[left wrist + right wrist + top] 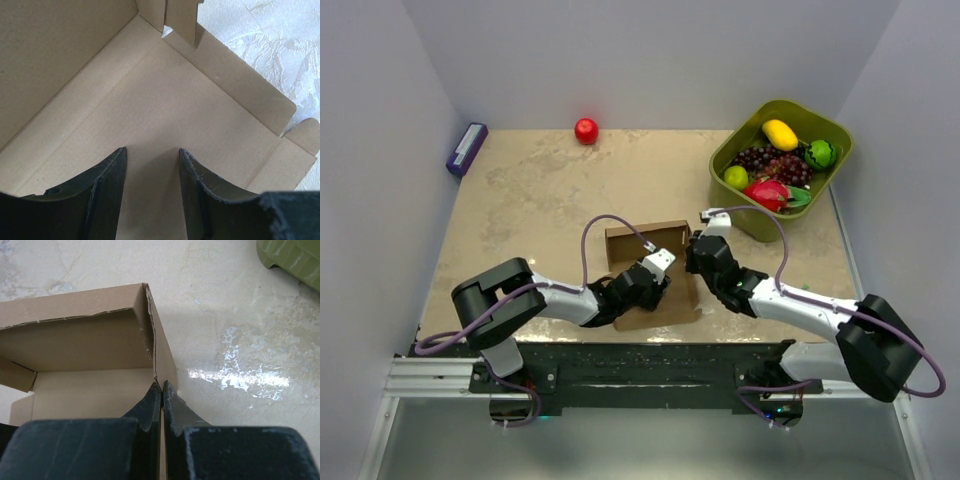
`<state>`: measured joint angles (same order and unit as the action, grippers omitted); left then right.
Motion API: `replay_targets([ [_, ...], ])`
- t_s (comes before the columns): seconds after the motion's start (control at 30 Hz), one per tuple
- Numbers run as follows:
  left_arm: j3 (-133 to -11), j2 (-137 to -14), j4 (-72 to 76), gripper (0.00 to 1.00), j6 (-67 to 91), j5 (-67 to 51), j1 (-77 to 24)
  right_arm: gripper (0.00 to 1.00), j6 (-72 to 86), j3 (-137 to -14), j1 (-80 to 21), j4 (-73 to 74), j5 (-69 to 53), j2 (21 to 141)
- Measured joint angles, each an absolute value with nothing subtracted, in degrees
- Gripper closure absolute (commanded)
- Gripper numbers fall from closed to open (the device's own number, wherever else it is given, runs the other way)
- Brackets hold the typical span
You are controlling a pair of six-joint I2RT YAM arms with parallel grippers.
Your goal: Fold the paper box
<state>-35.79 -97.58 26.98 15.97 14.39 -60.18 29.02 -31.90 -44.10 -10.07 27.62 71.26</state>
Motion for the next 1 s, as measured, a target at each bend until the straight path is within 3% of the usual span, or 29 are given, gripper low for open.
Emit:
replay_targets([
  [0.17,-35.79,-97.67,27.09,0.50,15.99,14.59,-60.18,0.98,31.35,-31.42,-45.67,-10.92,29.63,71.79],
  [0.3,-35.81,-97.89,27.33,0.50,15.97,15.00,-60.29,0.71,32.93,-31.38,-45.82,-9.98,30.20,71.40],
  [0.33,-35.81,-98.06,27.59,0.51,15.99,15.14,-60.34,0.58,33.36,-31.38,-45.93,-9.02,29.65,71.05],
  [0.4,-35.90,-98.35,28.01,0.51,15.97,15.38,-60.36,0.43,34.09,-31.40,-46.30,-6.26,28.93,69.93],
  [0.5,-35.90,-98.52,28.27,0.51,15.97,15.66,-60.40,0.33,34.24,-31.92,-46.59,-1.67,28.84,66.83],
  [0.6,-35.90,-98.52,28.27,0.51,15.97,15.84,-60.40,0.31,33.54,-34.02,-46.35,3.03,29.10,62.15],
  [0.77,-35.86,-98.52,28.34,0.52,15.99,15.88,-60.40,0.36,31.94,-37.56,-41.82,5.48,28.75,55.70],
  [1.0,-35.68,-98.50,28.67,0.52,15.97,15.88,-60.40,0.43,29.63,-36.75,-35.29,4.01,26.87,61.14],
])
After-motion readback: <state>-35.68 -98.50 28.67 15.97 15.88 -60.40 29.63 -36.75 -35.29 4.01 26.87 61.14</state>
